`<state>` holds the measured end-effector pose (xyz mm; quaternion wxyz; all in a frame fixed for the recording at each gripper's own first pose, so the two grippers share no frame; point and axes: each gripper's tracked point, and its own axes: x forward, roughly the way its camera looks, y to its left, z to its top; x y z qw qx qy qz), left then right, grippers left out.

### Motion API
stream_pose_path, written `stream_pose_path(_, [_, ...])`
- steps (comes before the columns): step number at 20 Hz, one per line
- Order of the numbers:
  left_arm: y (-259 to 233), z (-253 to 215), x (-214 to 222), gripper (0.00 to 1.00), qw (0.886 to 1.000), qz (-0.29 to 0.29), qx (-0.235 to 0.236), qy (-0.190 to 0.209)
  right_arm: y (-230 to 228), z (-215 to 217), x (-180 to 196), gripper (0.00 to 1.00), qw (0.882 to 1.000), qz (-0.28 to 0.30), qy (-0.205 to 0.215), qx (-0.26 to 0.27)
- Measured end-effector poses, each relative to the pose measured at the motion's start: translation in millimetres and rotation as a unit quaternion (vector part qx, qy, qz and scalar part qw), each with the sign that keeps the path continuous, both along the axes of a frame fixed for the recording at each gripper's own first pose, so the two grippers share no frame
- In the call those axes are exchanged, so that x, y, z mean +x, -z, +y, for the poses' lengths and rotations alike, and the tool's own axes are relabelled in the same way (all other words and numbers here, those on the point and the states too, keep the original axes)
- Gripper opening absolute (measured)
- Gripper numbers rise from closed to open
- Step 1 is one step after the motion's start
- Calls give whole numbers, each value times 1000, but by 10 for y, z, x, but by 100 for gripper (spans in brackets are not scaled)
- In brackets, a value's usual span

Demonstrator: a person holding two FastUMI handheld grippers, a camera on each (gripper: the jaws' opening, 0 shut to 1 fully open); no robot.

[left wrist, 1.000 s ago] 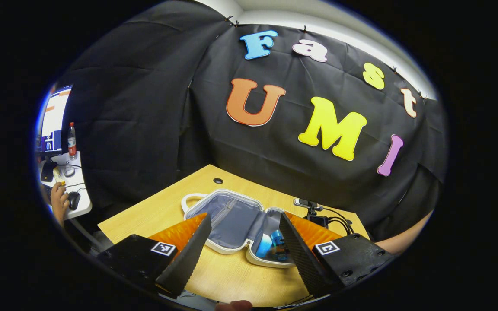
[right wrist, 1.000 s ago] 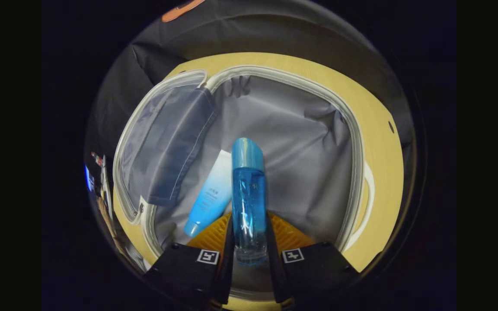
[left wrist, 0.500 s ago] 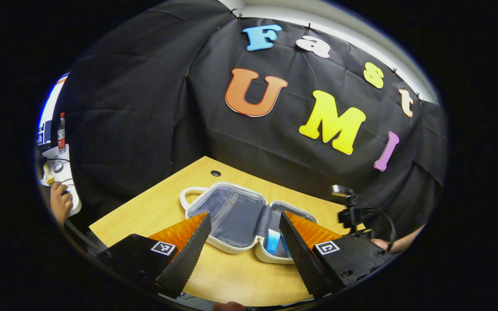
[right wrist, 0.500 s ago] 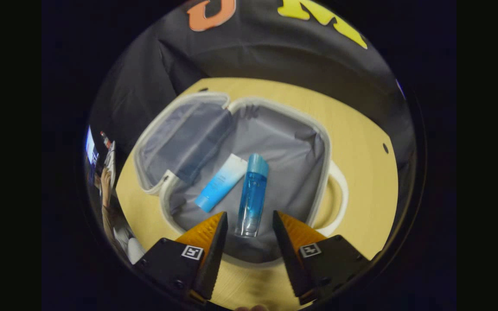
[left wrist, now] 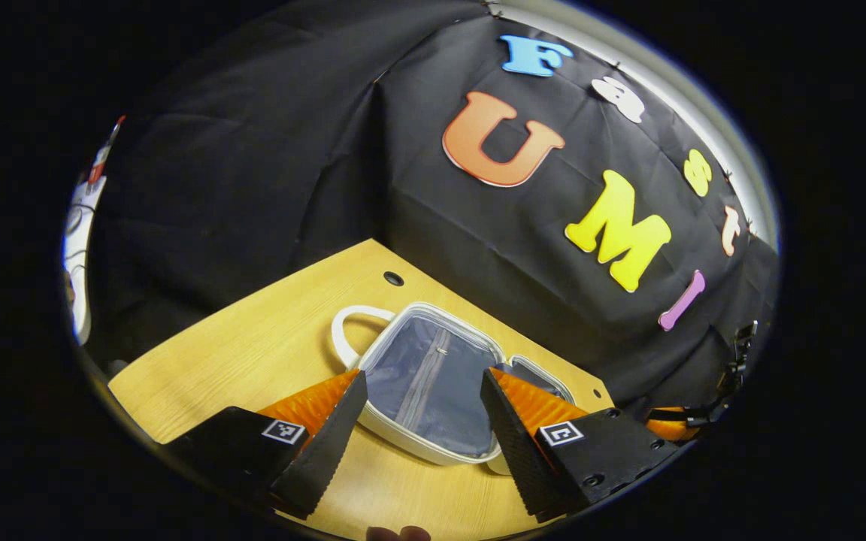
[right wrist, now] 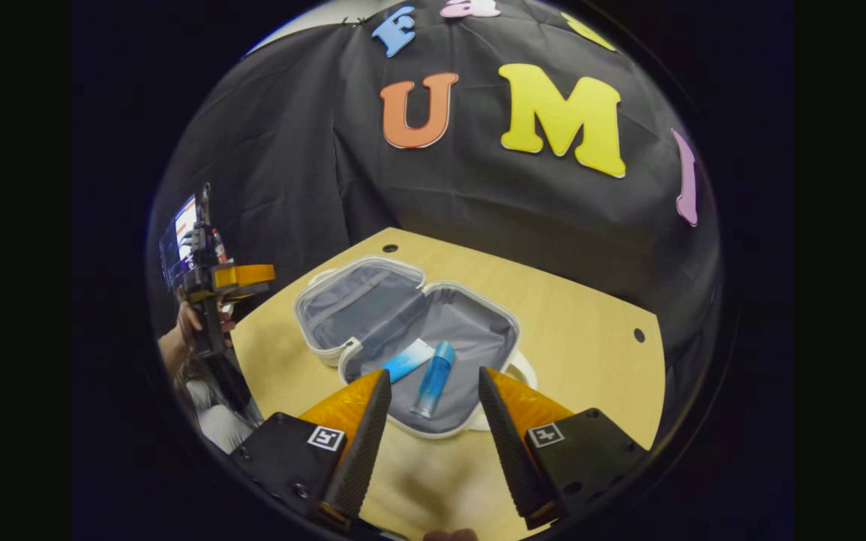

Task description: First open the suitcase, pack the skin care products into it, and then close the suitcase.

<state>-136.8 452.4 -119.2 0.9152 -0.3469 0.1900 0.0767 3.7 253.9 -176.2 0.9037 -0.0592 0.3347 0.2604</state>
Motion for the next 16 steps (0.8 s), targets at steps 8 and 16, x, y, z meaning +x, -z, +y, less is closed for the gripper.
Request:
stream_pose_path(8, [852,568,691,98,981,10,-195,-20,-41,-269,30,70,999,3,20,-29])
stream_pose_path(16, [1022,478,1144,66,957,5,-289,-15,41,-457,149,70,998,22,52,-24])
